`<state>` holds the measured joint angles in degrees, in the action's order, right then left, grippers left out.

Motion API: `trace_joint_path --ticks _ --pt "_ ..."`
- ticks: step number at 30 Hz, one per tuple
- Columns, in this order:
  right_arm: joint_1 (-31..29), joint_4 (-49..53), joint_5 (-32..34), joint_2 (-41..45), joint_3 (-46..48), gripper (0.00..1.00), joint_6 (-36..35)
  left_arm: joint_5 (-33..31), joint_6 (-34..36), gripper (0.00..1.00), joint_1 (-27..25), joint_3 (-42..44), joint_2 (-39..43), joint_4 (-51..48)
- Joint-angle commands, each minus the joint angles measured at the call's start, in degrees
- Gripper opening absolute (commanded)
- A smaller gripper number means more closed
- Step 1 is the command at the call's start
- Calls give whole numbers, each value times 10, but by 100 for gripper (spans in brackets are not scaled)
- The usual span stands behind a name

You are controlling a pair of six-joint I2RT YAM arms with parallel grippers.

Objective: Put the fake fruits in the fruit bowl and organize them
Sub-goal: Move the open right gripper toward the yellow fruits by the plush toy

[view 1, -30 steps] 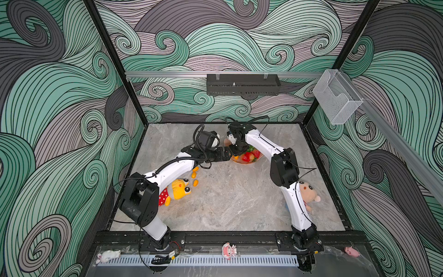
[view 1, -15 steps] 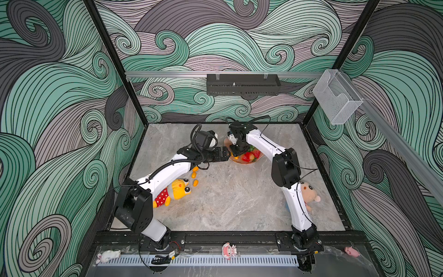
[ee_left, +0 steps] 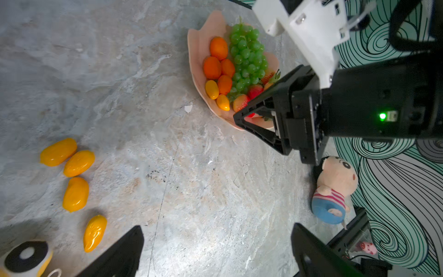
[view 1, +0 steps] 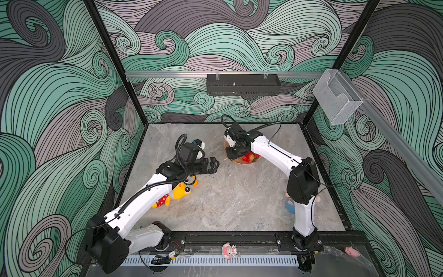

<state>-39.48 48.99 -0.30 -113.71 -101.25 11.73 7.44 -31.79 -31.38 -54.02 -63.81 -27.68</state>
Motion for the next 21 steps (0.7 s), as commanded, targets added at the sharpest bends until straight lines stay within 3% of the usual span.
trace_joint_path --ticks 1,7,13,21 --pt "-25 -48 8 29 37 39 78 -46 -16 99 7 20 61 -37" --pt "-85 -98 25 43 82 39 187 -33 -26 99 59 54 126 -85" --pt "-119 -125 20 24 83 38 255 51 -33 99 169 79 153 -95" --pt "-147 -130 6 -27 46 37 311 145 -33 99 268 97 150 -81"
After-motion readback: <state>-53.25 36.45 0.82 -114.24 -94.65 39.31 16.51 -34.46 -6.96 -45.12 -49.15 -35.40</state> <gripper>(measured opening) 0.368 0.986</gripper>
